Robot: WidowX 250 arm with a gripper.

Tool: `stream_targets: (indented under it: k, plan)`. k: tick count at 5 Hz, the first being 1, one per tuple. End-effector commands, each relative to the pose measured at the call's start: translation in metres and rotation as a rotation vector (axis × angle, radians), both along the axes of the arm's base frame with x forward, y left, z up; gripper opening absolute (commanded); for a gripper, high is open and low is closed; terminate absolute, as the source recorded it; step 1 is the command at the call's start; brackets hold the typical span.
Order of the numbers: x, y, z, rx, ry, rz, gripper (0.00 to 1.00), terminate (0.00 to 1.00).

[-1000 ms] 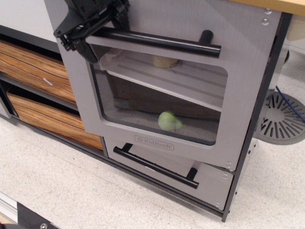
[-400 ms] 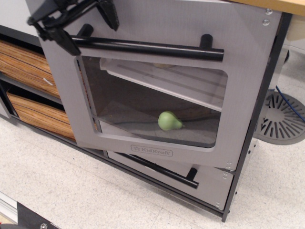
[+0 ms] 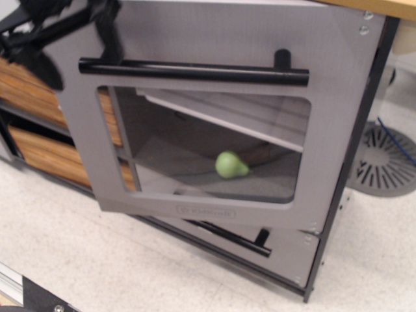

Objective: Open oven

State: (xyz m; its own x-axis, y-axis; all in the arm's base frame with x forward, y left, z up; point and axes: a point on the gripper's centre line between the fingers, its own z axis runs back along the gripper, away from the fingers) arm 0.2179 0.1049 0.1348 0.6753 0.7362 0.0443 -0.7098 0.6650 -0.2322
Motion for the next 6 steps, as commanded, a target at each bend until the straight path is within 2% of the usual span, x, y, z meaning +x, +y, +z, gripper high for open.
stream_targets:
  k: [1,3,5,6]
  plan:
    - [-0.006,0.050,-0.033,0.161,-0.022,-0.140,1.00,0.00]
    - [0.000,0.110,-0.038,0.248,-0.005,-0.108,1.00,0.00]
    - [0.039,0.150,-0.020,0.272,-0.024,0.097,1.00,0.00]
    - [0.053,0.160,-0.011,0.275,0.002,0.195,1.00,0.00]
